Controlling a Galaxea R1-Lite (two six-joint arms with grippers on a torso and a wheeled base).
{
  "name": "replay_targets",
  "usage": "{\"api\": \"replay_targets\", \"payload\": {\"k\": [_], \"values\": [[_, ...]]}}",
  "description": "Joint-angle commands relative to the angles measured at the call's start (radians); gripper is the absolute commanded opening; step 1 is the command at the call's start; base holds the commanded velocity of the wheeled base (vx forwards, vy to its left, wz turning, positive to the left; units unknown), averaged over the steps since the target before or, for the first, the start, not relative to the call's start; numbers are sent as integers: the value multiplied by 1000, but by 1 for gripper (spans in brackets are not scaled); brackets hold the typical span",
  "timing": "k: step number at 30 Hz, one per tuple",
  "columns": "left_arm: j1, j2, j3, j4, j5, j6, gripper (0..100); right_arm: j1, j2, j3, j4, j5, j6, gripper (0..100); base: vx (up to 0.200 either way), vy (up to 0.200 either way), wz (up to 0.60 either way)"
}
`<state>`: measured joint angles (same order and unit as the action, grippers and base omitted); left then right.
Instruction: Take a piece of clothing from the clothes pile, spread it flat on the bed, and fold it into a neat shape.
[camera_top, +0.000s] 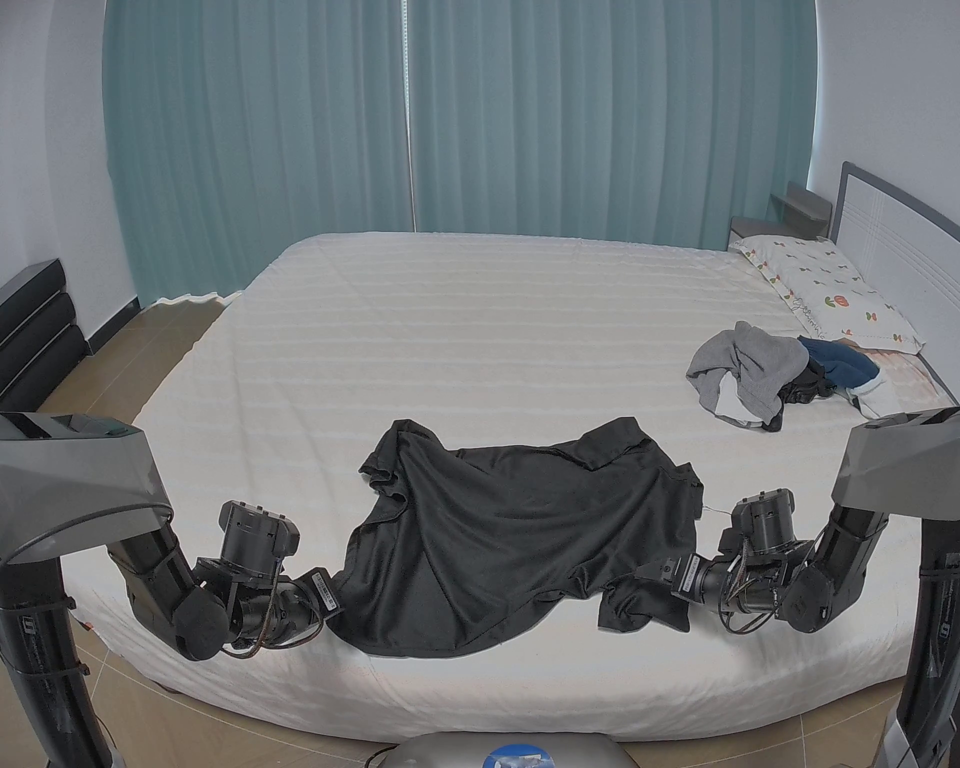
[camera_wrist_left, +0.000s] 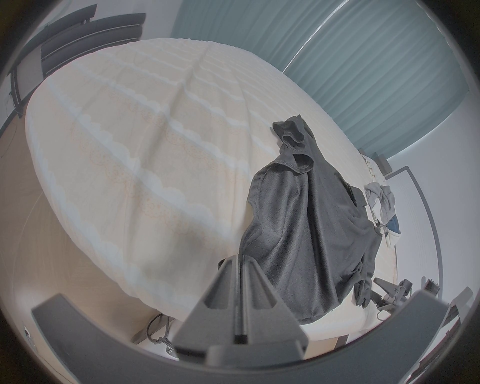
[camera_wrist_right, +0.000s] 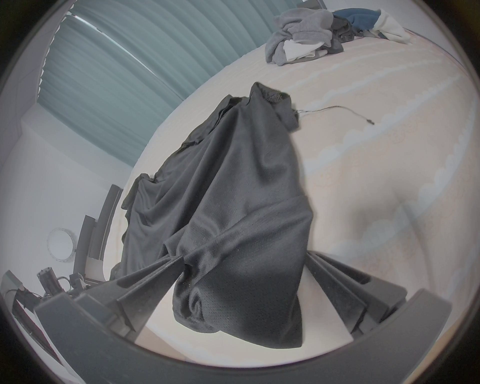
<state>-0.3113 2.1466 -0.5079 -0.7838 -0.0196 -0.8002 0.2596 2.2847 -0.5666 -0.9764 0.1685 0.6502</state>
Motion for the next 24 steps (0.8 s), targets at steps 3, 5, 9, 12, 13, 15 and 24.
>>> {"api": "replay_targets", "payload": {"k": [3,5,9,12,13,15,24], "values": [[0,3,-1,0,0,-1,0,27,55,-22,-4,-34,-4,100,0,0,0],[0,3,-1,0,0,-1,0,33,53,-16,-4,-44,-6,0,0,0,0],[1,4,0,0,0,1,0,20,29,22,8,-72,-18,0,0,0,0],[3,3,2,1,0,3,0,-22,-8,67,12,-73,-34,0,0,0,0],[3,1,3,1,0,6,0,-33,-25,85,12,-70,-43,0,0,0,0],[3,-2,6,5,0,9,0,-52,-57,117,12,-66,-66,0,0,0,0],[4,-40,37,44,15,82,0,-80,-251,263,116,-61,-190,0,0,0,0]]}}
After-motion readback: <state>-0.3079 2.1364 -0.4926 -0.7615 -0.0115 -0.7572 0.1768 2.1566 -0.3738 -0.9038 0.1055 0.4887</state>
